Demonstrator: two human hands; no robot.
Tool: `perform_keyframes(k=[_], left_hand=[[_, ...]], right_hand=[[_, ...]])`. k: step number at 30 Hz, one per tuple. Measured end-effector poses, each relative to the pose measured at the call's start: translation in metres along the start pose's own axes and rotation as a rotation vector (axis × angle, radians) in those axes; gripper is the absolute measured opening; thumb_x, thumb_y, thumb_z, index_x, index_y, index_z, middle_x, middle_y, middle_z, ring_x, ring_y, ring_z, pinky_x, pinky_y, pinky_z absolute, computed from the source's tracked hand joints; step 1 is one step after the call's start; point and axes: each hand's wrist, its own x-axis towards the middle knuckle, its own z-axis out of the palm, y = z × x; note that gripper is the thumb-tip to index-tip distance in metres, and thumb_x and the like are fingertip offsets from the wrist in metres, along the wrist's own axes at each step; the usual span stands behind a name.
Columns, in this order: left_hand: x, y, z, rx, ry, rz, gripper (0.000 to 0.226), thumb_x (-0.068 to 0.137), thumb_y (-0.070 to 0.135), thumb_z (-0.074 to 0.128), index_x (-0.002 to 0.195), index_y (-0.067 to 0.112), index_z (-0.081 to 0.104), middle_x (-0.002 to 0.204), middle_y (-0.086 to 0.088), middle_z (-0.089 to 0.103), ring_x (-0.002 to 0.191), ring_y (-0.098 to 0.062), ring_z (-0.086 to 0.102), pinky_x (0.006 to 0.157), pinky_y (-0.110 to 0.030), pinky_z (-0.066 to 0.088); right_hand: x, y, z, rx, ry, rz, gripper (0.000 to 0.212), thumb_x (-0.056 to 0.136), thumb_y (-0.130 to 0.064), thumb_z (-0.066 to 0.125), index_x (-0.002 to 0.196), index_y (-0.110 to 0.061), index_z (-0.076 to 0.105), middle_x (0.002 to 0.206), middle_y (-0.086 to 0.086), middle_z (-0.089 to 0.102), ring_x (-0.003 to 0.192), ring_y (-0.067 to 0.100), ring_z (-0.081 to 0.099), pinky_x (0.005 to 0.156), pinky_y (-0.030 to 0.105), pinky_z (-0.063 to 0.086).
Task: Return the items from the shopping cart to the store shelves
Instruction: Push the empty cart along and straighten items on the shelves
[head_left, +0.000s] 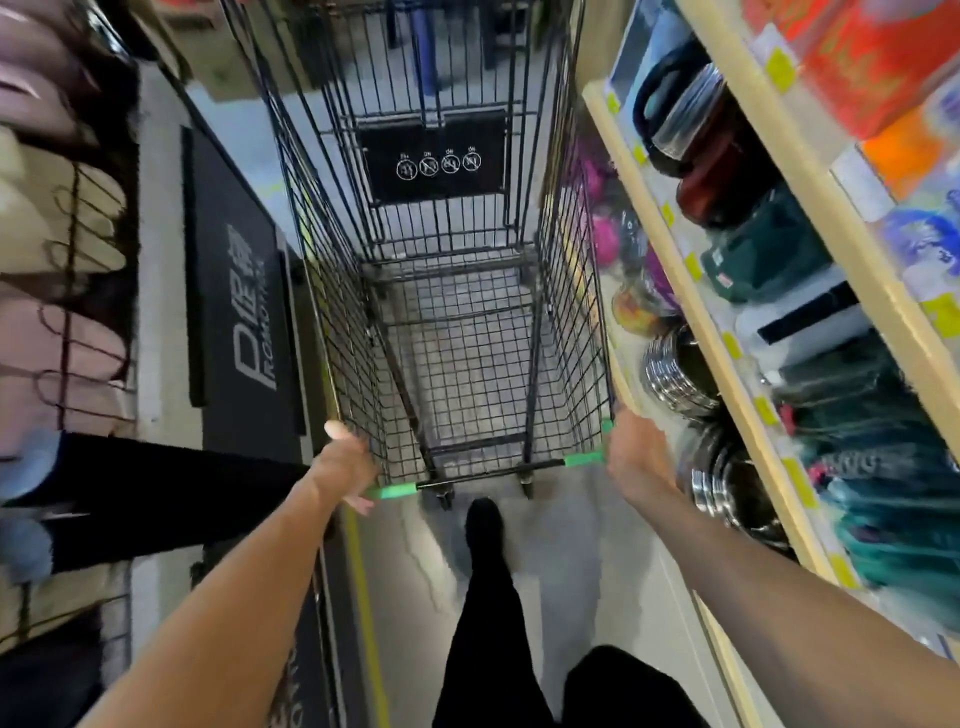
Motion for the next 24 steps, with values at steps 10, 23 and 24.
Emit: perform_keyframes(k=[10, 23, 24], left_hand=[[0.075, -0.163, -0.064, -0.543, -0.003, -0.262, 0.051, 0.102, 0.047, 0.035, 0.132, 0.013, 0.056, 0.125, -0.008, 0.062, 0.122, -0.029, 0.055, 0.101, -0.050, 0.042], [0.152, -0.313, -0.124, -0.724, -0.009, -0.223, 0.067, 0.105, 0.032, 0.038, 0.150, -0.010, 0.011, 0.143, -0.006, 0.052, 0.119, -0.023, 0.059, 0.093, -0.036, 0.051], [0.161, -0.319, -0.118, -0.842, 0.031, -0.197, 0.078, 0.105, 0.033, 0.038, 0.147, -0.012, -0.010, 0.150, 0.000, 0.044, 0.125, -0.023, 0.055, 0.096, -0.036, 0.052]], right_hand=[[0.138, -0.139, -0.048, 0.016, -0.042, 0.040, 0.029, 0.090, 0.005, 0.060, 0.119, 0.003, 0.062, 0.097, 0.016, 0.067, 0.089, 0.029, 0.064, 0.068, 0.024, 0.043], [0.254, -0.261, -0.064, -0.065, 0.089, 0.158, 0.027, 0.098, -0.006, 0.051, 0.119, -0.014, 0.065, 0.077, 0.005, 0.065, 0.062, 0.024, 0.055, 0.042, 0.021, 0.028], [0.258, -0.269, -0.065, -0.068, 0.099, 0.163, 0.028, 0.096, -0.004, 0.052, 0.118, -0.015, 0.065, 0.077, 0.006, 0.065, 0.064, 0.024, 0.056, 0.044, 0.022, 0.028]])
